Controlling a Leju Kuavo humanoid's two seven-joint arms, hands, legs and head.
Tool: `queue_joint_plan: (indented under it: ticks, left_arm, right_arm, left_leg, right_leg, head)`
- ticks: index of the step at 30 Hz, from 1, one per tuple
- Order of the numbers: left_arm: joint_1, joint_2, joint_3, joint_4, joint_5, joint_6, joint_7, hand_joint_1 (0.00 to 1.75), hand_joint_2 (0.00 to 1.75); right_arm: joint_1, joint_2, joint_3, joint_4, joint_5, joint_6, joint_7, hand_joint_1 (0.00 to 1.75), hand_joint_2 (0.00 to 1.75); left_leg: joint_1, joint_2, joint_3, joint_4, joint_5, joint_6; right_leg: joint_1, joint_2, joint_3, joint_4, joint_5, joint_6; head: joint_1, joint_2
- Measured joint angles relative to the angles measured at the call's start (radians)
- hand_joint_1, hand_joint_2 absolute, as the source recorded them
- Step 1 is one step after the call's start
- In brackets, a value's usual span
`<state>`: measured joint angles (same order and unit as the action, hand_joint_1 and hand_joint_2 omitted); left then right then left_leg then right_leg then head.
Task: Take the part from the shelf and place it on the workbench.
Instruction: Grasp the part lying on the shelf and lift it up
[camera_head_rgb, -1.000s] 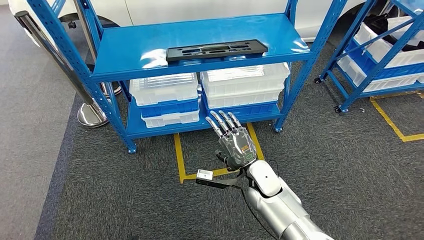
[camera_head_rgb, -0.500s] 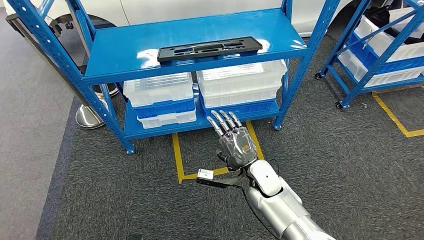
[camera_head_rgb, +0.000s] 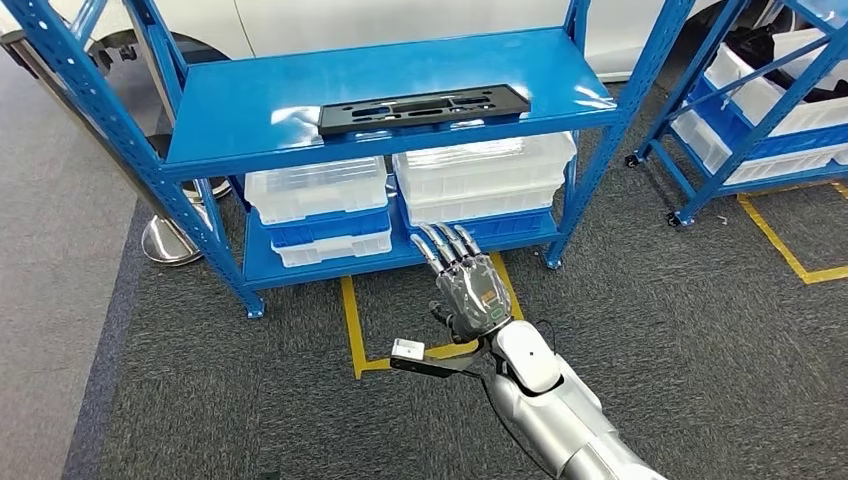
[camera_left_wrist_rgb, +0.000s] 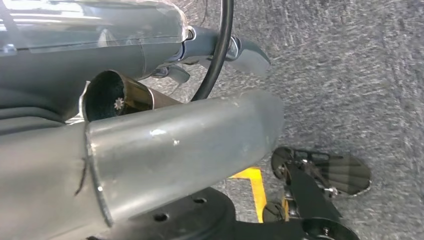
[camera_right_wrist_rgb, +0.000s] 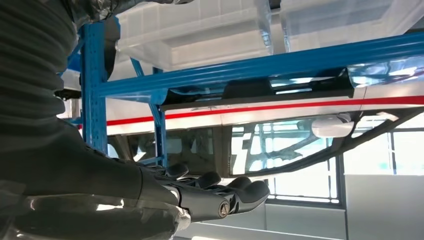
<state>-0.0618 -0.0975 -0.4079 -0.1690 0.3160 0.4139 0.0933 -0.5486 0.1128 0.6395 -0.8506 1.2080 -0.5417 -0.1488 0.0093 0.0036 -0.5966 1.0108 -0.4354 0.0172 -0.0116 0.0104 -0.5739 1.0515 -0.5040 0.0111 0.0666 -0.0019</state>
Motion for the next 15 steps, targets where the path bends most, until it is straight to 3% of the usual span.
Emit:
queue_joint_plan:
  ticks: [2, 4, 5, 6, 7, 8, 10, 12, 15]
  left_arm:
    - [-0.002, -0.001, 0.0, 0.0, 0.0, 0.0, -0.001, 0.0, 0.0]
    - [-0.002, -0.001, 0.0, 0.0, 0.0, 0.0, -0.001, 0.0, 0.0]
    - [-0.001, -0.001, 0.0, 0.0, 0.0, 0.0, -0.001, 0.0, 0.0]
    - [0.0, -0.001, 0.0, 0.0, 0.0, 0.0, 0.0, 0.0, 0.0]
    - [0.001, -0.001, 0.0, 0.0, 0.001, 0.0, 0.001, 0.0, 0.0]
    - [0.001, -0.001, 0.0, 0.0, 0.001, 0.0, 0.002, 0.0, 0.0]
    - [0.002, -0.002, 0.0, 0.0, 0.001, 0.0, 0.004, 0.0, 0.0]
    - [0.002, -0.004, 0.0, 0.0, 0.001, 0.0, 0.005, 0.0, 0.0]
    - [0.002, -0.004, 0.0, 0.0, 0.001, 0.0, 0.005, 0.0, 0.0]
  right_arm:
    - [-0.002, 0.0, 0.001, 0.0, 0.0, 0.0, 0.0, 0.0, 1.75]
    - [0.0, -0.001, 0.002, 0.0, -0.002, 0.002, 0.001, 0.0, 1.75]
    - [0.003, -0.001, 0.002, 0.0, -0.003, 0.003, 0.003, 0.0, 1.75]
    - [0.005, -0.002, 0.002, 0.001, -0.005, 0.003, 0.006, 0.0, 1.75]
    - [0.006, -0.003, 0.002, 0.002, -0.006, 0.003, 0.008, 0.0, 1.75]
    - [0.007, -0.003, 0.002, 0.002, -0.008, 0.002, 0.011, 0.0, 1.75]
    - [0.006, -0.005, 0.002, 0.005, -0.009, 0.001, 0.015, 0.0, 1.75]
    - [0.006, -0.006, 0.002, 0.006, -0.009, 0.0, 0.018, 0.0, 1.75]
    - [0.006, -0.006, 0.002, 0.006, -0.009, 0.0, 0.018, 0.0, 1.75]
  left_leg:
    - [0.001, 0.001, 0.009, -0.006, -0.003, 0.012]
    - [-0.001, 0.001, 0.015, -0.005, -0.011, 0.02]
    - [-0.003, 0.001, 0.02, -0.005, -0.015, 0.022]
    - [-0.004, 0.0, 0.027, -0.004, -0.02, 0.022]
    - [-0.005, -0.001, 0.035, -0.004, -0.027, 0.022]
    - [-0.006, -0.001, 0.044, -0.003, -0.034, 0.02]
    - [-0.009, -0.002, 0.054, -0.001, -0.046, 0.016]
    - [-0.01, -0.002, 0.053, -0.001, -0.051, 0.012]
    - [-0.011, -0.002, 0.054, 0.0, -0.051, 0.012]
  right_leg:
    - [-0.001, -0.002, -0.048, 0.096, -0.045, 0.007]
    - [-0.001, -0.003, -0.13, 0.233, -0.09, 0.01]
    - [-0.001, -0.003, -0.158, 0.269, -0.089, 0.011]
    - [-0.001, -0.004, -0.169, 0.269, -0.067, 0.01]
    - [-0.001, -0.004, -0.157, 0.225, -0.025, 0.006]
    - [0.0, -0.005, -0.131, 0.155, 0.025, 0.001]
    - [0.006, -0.007, -0.083, 0.043, 0.081, -0.014]
    - [0.01, -0.01, -0.071, 0.019, 0.082, -0.021]
    - [0.011, -0.01, -0.071, 0.017, 0.082, -0.021]
  head:
    - [0.001, 0.0]
    - [0.001, 0.0]
    - [0.0, 0.0]
    - [0.001, 0.0]
    - [0.0, 0.0]
    - [0.001, 0.0]
    - [0.0, 0.0]
    - [-0.001, 0.0]
    - [-0.001, 0.0]
